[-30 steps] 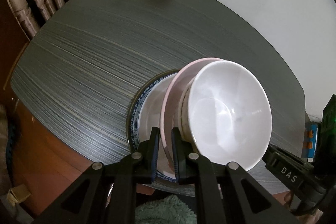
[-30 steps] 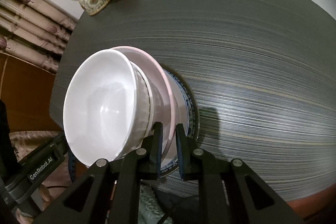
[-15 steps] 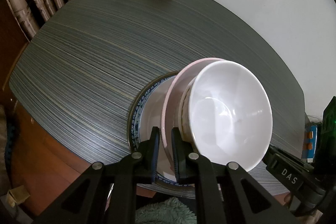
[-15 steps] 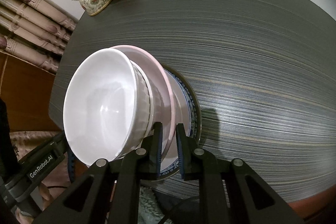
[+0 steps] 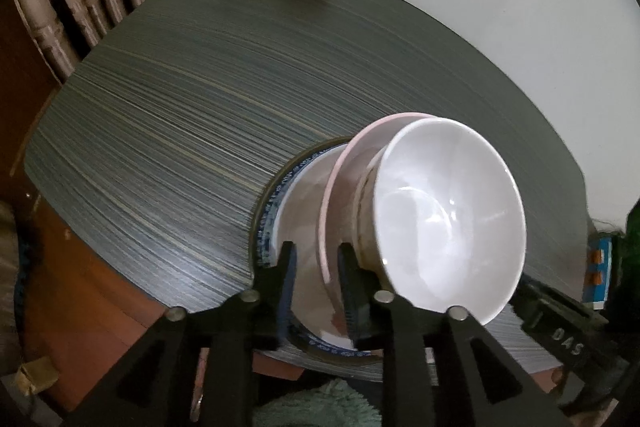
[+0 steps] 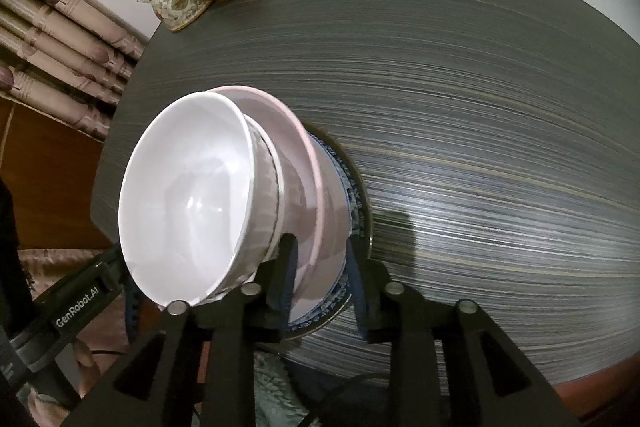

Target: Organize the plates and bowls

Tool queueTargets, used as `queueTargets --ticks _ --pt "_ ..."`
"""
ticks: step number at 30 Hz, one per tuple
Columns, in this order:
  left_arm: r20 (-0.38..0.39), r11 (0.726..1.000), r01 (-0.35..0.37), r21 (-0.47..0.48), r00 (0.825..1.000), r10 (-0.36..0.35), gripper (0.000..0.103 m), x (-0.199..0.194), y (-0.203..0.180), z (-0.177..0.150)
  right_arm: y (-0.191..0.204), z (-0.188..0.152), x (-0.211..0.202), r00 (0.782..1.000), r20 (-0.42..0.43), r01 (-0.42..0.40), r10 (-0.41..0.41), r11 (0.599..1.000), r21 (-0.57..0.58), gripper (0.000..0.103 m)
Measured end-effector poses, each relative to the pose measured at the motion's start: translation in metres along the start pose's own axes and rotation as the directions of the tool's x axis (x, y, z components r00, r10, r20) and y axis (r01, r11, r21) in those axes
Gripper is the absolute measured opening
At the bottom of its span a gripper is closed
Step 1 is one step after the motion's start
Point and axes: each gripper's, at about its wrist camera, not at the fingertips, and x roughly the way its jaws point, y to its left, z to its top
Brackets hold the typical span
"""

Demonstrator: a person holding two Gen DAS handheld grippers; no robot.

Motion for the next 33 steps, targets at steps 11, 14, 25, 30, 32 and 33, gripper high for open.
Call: queueTargets --ticks 11,14,25,30,32,33 --pt "0.033 0.999 -0.027 -0.017 0.999 0.027 0.051 -0.021 0.009 -0.013 -0.011 -0.009 -0.024 0.997 0.071 -0.008 0.007 1.000 0.001 0.061" --pt "0.054 0.999 -0.032 -0.009 0.998 0.033 0.058 -0.027 0.007 -0.020 -0.012 -0.014 -0.032 0.995 0.095 0.002 -0.001 1.000 -0.018 0.068" --pt "0.132 0.996 -0.067 0.050 0.989 0.060 0.064 -0.054 -0.012 -0.046 -0.008 -0.052 -0.041 0.990 0.141 0.022 -0.008 0.995 -0.094 0.086" --pt "0.163 0.994 -0.091 0.064 0.983 0.079 0.065 -0.059 -0.023 -0.058 -0.002 -0.063 -0.038 0.988 0.153 0.032 -0.013 0.992 -0.124 0.089" --pt "0.177 0.992 -0.105 0.065 0.980 0.092 0.065 -0.061 -0.023 -0.061 -0.002 -0.068 -0.038 0.987 0.161 0.033 -0.011 0.991 -0.132 0.090" --pt "0.186 0.992 -0.109 0.069 0.978 0.095 0.065 -0.062 -0.024 -0.065 -0.001 -0.071 -0.038 0.986 0.168 0.038 -0.014 0.990 -0.139 0.091"
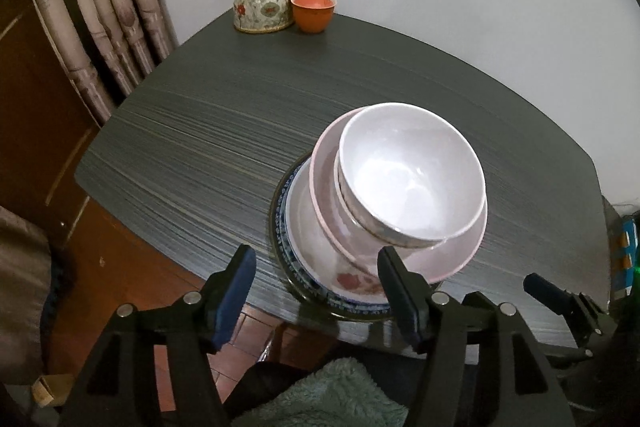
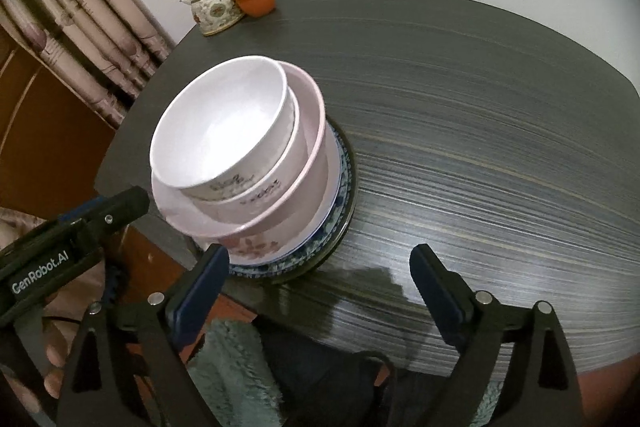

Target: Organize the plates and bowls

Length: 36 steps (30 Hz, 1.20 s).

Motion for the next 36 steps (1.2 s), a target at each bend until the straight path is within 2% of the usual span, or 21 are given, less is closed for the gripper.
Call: queueTargets --ticks 6,15,36 --pt "0.014 0.999 -0.022 0.037 1.000 0.021 0.065 0.000 -0.012 -0.014 0.003 -0.013 0.000 0.999 0.027 0.040 -0.039 0.999 -0.037 0.093" --pt "-0.008 0.998 -0.024 0.059 1.000 0.024 0.065 0.009 -0.021 -0.027 -0.002 -0.021 0.005 0.999 0.015 0.037 -0.037 0.999 -0.022 0.097" --pt "-0.010 0.998 -0.025 0.064 1.000 0.026 0.065 0.012 -0.022 -0.030 0.002 -0.021 0.011 1.000 -0.001 0.030 -0.030 0.999 -0.036 0.098"
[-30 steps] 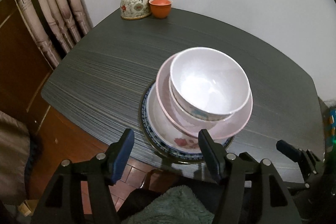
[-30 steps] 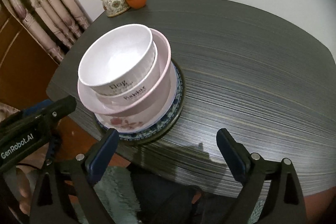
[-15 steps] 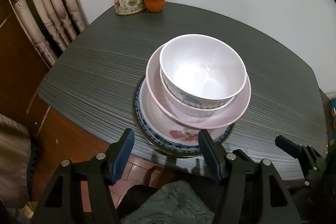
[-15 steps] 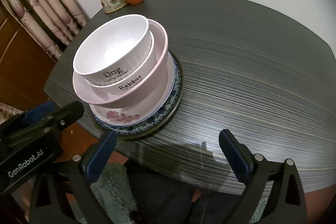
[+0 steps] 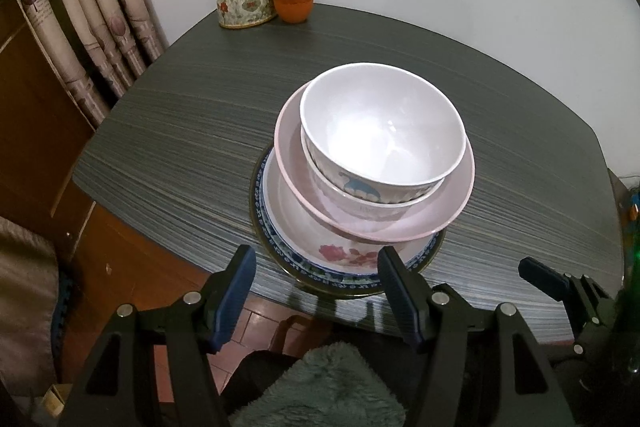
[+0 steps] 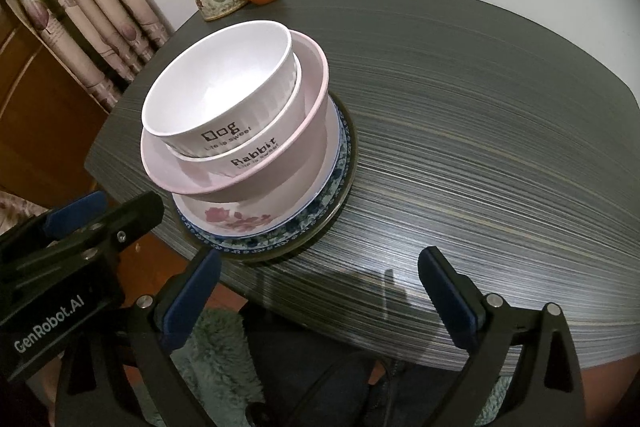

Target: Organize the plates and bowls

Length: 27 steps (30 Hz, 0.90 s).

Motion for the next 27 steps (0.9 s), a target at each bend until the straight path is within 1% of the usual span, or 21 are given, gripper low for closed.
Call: queueTargets --ticks 27 --pt "0.012 1.000 0.004 0.003 1.000 -0.004 0.065 -0.0060 -0.0073 -0.0064 0.0037 -0.0055 0.0023 1.000 -0.012 -0.009 0.009 1.000 0.001 0.099"
